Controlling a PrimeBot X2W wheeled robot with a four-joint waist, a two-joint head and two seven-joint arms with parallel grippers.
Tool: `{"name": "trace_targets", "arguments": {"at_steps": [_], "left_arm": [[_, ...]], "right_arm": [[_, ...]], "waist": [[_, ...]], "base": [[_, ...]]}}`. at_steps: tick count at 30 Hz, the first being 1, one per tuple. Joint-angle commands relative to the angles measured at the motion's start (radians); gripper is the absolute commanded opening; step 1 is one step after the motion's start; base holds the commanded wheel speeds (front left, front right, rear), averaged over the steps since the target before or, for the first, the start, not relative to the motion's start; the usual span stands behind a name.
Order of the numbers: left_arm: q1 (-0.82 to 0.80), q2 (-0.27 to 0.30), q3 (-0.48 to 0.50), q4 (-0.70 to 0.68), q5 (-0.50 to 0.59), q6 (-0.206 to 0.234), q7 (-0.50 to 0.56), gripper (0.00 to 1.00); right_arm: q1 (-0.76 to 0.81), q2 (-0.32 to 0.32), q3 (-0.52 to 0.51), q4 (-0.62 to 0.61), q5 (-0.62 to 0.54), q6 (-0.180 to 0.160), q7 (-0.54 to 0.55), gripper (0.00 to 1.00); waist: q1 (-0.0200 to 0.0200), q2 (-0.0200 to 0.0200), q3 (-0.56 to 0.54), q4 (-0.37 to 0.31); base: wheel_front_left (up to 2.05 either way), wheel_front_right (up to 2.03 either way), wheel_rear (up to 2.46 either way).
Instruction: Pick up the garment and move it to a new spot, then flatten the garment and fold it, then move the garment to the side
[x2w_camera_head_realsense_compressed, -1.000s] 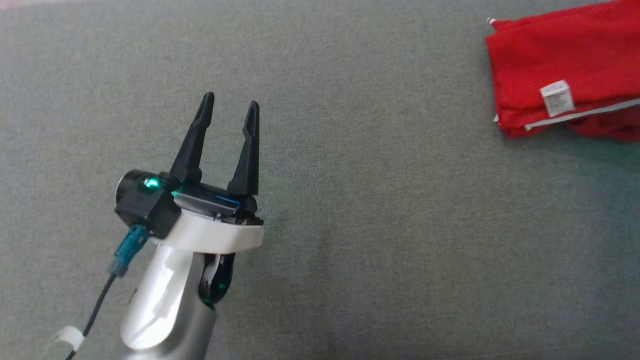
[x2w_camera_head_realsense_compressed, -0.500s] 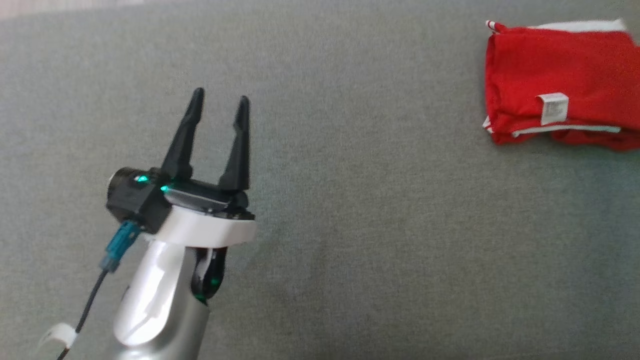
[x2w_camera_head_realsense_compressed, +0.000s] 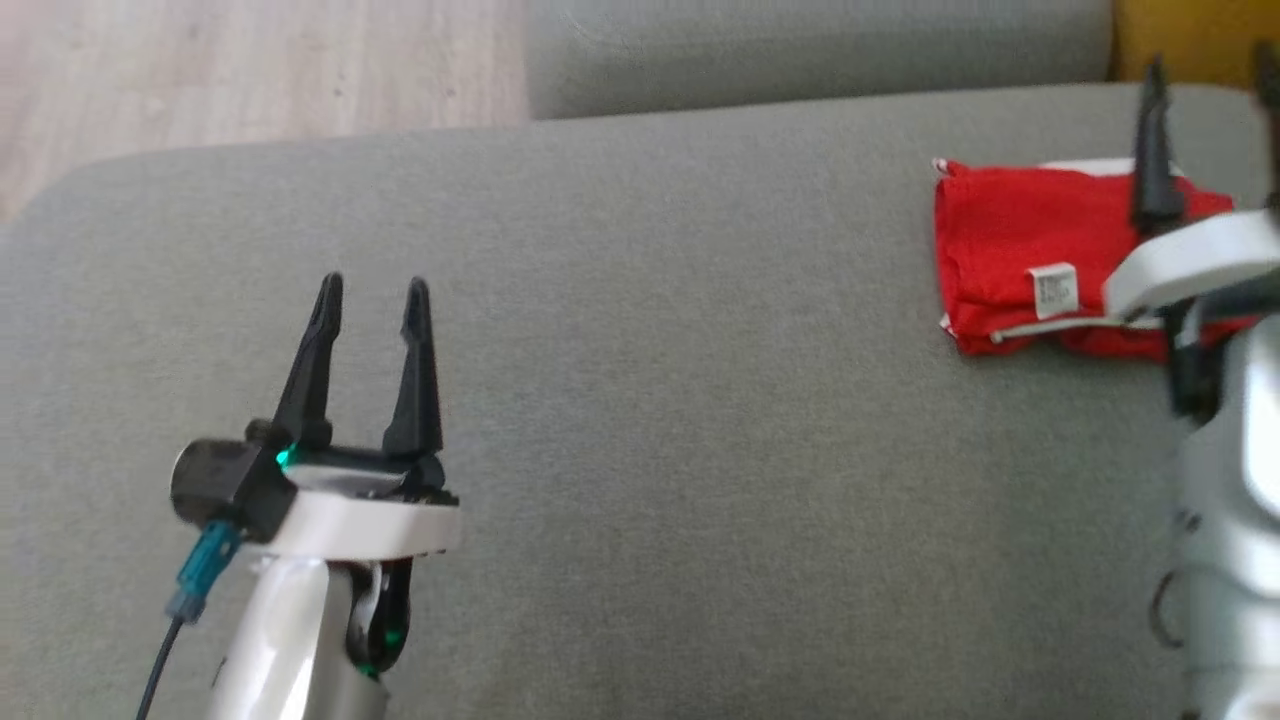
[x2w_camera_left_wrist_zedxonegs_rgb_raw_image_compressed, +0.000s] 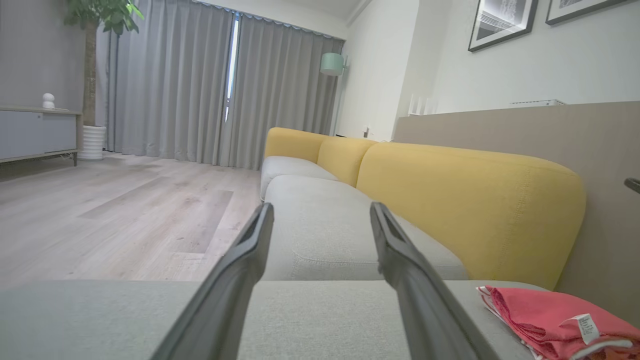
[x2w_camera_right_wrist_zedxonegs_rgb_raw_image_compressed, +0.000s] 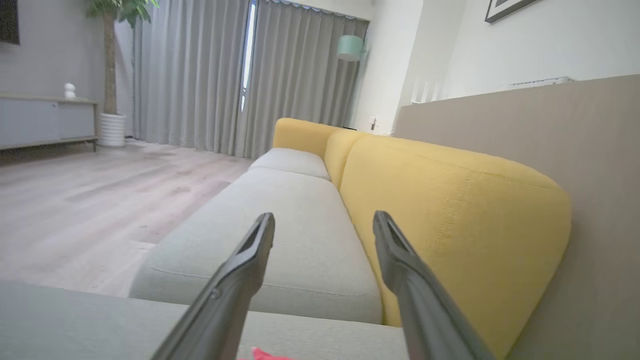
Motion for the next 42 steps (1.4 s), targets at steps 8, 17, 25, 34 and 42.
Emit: {"name": "trace_targets", "arguments": {"at_steps": [8, 17, 25, 34, 42], "left_arm": [[0.054, 0.003, 0.067, -0.027, 0.013, 0.002, -0.005, 1.00], [0.137, -0.001, 0.071, 0.009, -0.003, 0.002, -0.005, 1.00], [0.184, -0.001, 0.086, 0.015, -0.046, 0.002, -0.005, 1.00], [0.181, -0.001, 0.089, 0.014, -0.067, 0.002, -0.005, 1.00], [0.186, -0.001, 0.093, -0.001, -0.068, 0.002, -0.005, 1.00]], "right_arm": [[0.145, 0.102, 0.025, -0.123, 0.110, 0.007, -0.024, 1.00], [0.344, 0.107, 0.112, -0.057, 0.317, 0.007, -0.120, 1.00], [0.429, 0.107, 0.156, -0.027, 0.362, 0.007, -0.154, 1.00], [0.433, 0.107, 0.155, -0.088, 0.363, 0.007, -0.155, 1.00], [0.442, 0.107, 0.158, -0.102, 0.364, 0.007, -0.155, 1.00]], "waist": [[0.0002, -0.0001, -0.062, 0.054], [0.0002, -0.0001, -0.100, 0.069], [0.0002, -0.0001, -0.107, 0.062], [0.0002, -0.0001, -0.106, 0.057], [0.0002, -0.0001, -0.109, 0.058]], "base": [[0.00, 0.00, 0.00], [0.00, 0.00, 0.00], [0.00, 0.00, 0.00], [0.00, 0.00, 0.00], [0.00, 0.00, 0.00]]}}
